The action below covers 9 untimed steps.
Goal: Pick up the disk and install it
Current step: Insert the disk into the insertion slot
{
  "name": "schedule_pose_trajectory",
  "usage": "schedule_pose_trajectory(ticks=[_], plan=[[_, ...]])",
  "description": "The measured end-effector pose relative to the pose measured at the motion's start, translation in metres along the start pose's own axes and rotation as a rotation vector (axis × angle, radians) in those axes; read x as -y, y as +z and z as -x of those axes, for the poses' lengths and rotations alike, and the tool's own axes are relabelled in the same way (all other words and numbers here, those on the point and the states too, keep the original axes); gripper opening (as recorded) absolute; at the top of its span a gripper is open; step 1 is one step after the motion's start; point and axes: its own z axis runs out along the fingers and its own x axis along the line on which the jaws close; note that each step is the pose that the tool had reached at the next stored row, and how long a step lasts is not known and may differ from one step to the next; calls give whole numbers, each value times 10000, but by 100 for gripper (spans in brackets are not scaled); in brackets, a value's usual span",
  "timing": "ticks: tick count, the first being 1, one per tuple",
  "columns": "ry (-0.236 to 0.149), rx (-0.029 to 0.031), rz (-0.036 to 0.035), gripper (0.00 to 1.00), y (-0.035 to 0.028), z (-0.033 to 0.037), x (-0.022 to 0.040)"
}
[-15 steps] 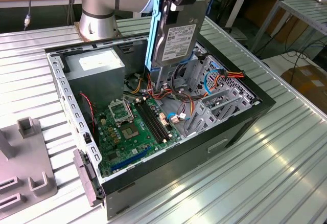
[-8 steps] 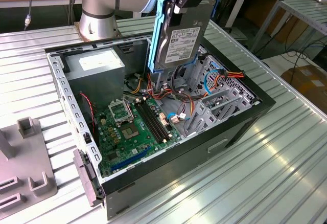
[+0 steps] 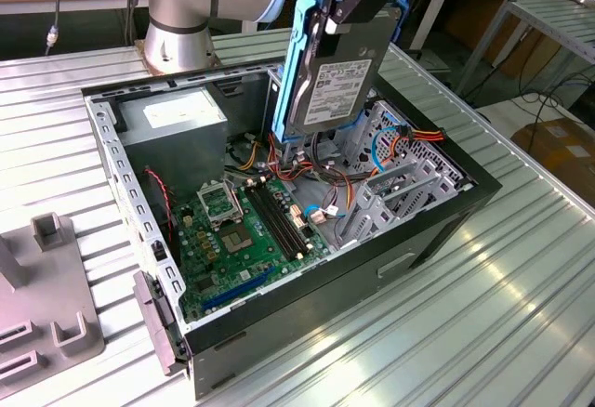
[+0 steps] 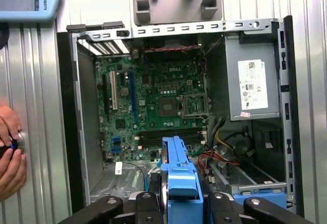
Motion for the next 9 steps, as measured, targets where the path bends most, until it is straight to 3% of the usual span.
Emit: schedule_pose_trajectory(ticks=[3, 9], plan=[[2, 0, 2, 37, 1, -16, 9], [5, -20, 3, 37, 0, -128, 28]])
